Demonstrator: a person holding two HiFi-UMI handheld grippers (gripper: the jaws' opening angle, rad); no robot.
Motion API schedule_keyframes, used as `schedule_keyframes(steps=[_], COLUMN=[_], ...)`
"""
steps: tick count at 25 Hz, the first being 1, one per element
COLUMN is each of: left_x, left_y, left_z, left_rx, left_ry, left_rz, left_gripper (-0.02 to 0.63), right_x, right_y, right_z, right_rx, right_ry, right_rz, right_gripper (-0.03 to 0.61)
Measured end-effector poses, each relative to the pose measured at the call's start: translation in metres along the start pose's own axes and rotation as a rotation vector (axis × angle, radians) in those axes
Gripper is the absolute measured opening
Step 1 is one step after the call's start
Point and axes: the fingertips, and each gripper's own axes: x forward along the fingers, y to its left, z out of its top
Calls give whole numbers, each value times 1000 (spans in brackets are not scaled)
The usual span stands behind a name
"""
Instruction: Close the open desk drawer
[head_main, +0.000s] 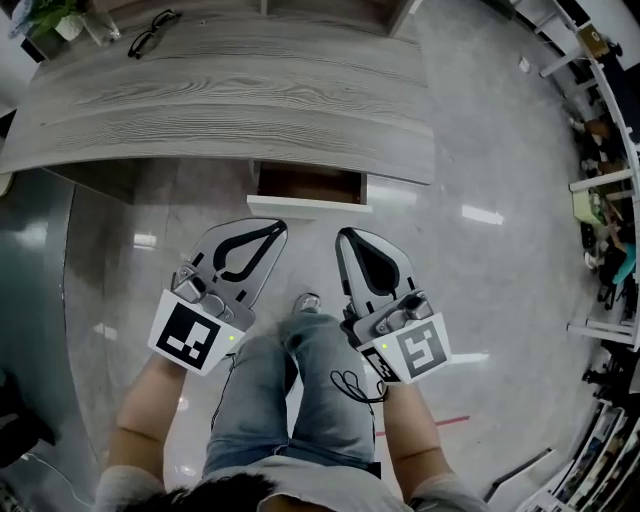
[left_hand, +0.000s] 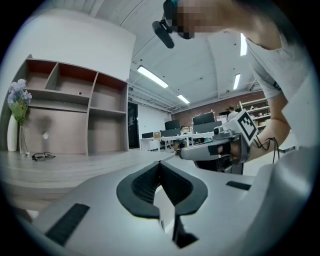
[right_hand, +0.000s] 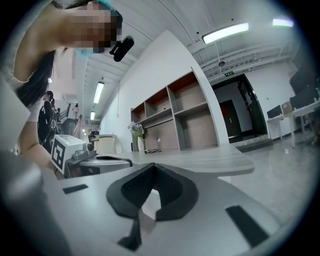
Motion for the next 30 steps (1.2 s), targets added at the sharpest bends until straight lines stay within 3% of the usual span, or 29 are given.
schedule_keyframes(steps=[9, 17, 23, 30], left_x=[24, 41, 49, 44], left_y=[4, 13, 8, 11], left_z=[-61, -101, -127, -139], left_rx=[29, 11, 84, 36], left_ry=[14, -53, -80, -126], left_rz=[-49, -30, -16, 4], left_gripper=[9, 11, 11, 9], right_x=[21, 30, 34, 33], right_y=[-16, -24, -34, -38], right_z=[-50, -85, -112, -132], right_rx=[-11, -49, -54, -70], right_ry=[-9, -36, -63, -84], right_rz=[-8, -9, -46, -95], right_gripper=[8, 8, 8, 8])
